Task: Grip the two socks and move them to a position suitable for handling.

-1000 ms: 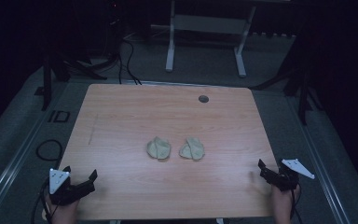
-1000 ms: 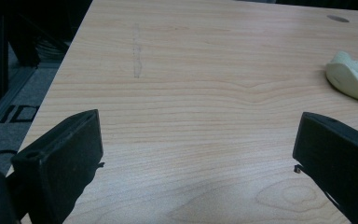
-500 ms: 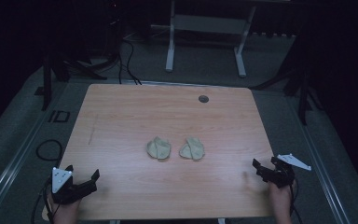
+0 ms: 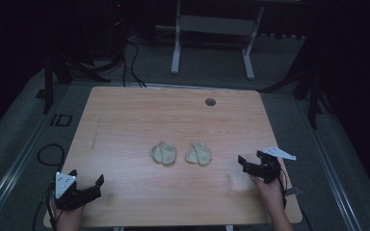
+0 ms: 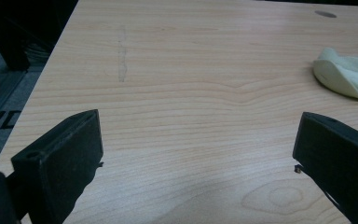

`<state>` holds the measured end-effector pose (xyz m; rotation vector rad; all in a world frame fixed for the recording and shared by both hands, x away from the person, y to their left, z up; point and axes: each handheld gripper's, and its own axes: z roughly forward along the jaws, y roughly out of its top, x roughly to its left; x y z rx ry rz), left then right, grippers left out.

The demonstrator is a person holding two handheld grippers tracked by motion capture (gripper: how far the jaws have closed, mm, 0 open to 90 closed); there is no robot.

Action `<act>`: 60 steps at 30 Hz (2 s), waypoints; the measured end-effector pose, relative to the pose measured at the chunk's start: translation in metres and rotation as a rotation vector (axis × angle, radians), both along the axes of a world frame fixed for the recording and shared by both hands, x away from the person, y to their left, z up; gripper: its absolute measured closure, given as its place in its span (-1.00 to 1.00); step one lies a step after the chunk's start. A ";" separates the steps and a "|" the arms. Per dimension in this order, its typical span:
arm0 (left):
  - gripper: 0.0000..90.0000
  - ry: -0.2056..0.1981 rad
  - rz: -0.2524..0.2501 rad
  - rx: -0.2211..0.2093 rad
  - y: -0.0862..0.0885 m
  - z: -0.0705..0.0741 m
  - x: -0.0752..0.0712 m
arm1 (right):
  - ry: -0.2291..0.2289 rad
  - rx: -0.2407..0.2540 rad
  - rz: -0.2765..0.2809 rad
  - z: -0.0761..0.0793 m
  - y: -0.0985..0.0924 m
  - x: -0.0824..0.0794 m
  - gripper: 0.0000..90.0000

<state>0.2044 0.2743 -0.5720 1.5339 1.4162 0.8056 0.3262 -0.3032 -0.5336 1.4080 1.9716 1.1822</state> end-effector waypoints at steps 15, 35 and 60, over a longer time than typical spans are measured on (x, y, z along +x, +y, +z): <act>-0.96 -0.004 -0.019 -0.014 -0.001 0.001 0.002 | 0.030 -0.056 0.191 0.007 0.080 0.026 -0.70; -0.96 -0.004 -0.038 -0.022 0.001 0.001 0.002 | 0.093 -0.160 0.285 -0.025 0.149 0.053 -0.52; -0.96 -0.001 -0.044 -0.024 0.000 0.000 0.003 | -0.001 -0.279 0.259 0.006 0.162 0.034 0.78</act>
